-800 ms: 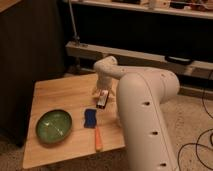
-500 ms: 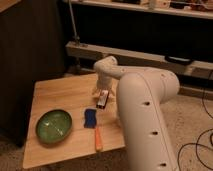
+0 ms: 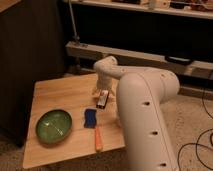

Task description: Place the pepper on the white sponge

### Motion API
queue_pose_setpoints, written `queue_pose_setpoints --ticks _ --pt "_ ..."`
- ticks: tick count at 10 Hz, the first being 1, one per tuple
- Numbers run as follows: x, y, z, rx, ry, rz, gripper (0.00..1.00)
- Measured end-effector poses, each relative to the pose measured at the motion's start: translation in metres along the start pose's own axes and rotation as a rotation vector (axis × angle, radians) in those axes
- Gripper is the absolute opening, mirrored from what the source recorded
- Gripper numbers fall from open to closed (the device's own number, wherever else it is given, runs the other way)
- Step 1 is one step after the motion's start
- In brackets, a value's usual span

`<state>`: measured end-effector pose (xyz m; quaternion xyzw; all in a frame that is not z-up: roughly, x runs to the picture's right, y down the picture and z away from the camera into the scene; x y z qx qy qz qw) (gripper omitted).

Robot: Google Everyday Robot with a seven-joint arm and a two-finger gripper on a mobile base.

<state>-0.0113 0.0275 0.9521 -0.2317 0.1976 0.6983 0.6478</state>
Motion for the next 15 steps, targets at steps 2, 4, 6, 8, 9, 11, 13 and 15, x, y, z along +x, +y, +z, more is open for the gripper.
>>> queue_pose_setpoints --ticks 2,4,6,8,9,11,13,15 --pt "0.0 0.0 0.0 0.0 0.0 0.0 0.8" --pt "0.0 0.0 0.0 0.0 0.0 0.0 0.8" --pt "0.0 0.0 0.0 0.0 0.0 0.0 0.8" --pt "0.0 0.0 0.0 0.0 0.0 0.0 0.8" --pt "0.001 0.0 0.0 0.002 0.002 -0.001 0.8" --pt "0.007 0.004 -0.009 0.024 -0.025 -0.017 0.8" --pt "0.028 0.009 -0.038 0.028 -0.059 -0.037 0.8" --pt "0.069 0.018 -0.081 0.004 -0.084 -0.082 0.8"
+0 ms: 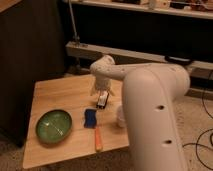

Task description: Place the pepper on the white sponge

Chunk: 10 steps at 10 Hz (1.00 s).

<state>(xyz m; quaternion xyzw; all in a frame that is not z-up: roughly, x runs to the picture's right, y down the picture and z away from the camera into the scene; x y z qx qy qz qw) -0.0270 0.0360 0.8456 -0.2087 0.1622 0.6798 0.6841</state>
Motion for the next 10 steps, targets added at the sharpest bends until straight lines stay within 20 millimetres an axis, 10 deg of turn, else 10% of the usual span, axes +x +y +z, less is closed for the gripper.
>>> queue_pose_setpoints --ticks 5,10 --pt "0.1 0.024 -0.025 -0.024 0.073 -0.146 0.8" --pt "0.176 -0.011 0.0 0.024 0.203 -0.19 0.8"
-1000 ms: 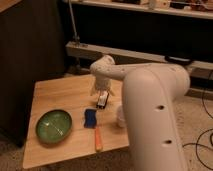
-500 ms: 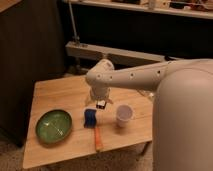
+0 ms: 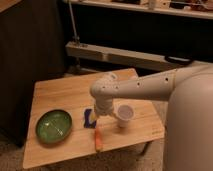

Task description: Place the pepper on the white sponge

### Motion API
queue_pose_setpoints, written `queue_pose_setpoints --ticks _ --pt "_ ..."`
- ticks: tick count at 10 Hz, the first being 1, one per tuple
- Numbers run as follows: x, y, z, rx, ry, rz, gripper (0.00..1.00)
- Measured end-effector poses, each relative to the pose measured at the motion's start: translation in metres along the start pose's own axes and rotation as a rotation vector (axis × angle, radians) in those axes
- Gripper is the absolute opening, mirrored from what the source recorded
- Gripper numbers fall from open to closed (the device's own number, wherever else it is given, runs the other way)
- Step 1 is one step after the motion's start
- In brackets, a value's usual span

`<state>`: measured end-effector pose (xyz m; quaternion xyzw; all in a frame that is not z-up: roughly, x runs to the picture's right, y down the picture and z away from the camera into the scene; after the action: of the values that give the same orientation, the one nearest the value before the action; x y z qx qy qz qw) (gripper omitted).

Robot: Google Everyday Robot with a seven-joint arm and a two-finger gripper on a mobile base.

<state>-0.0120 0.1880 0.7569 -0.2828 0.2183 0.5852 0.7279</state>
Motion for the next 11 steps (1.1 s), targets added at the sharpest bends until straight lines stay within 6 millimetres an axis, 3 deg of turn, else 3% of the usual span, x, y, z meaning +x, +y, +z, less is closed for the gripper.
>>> queue_pose_setpoints --ticks 2,4,5,8,11 --pt "0.024 0.012 0.014 0.04 0.01 -0.017 0.8" --pt "0.03 0.024 0.037 0.075 0.007 -0.036 0.8" --pt "0.032 0.03 0.048 0.082 -0.006 -0.031 0.8" --pt "0.032 0.024 0.064 0.059 -0.125 0.008 0.8" --pt "0.022 0.028 0.064 0.04 -0.177 0.033 0.8"
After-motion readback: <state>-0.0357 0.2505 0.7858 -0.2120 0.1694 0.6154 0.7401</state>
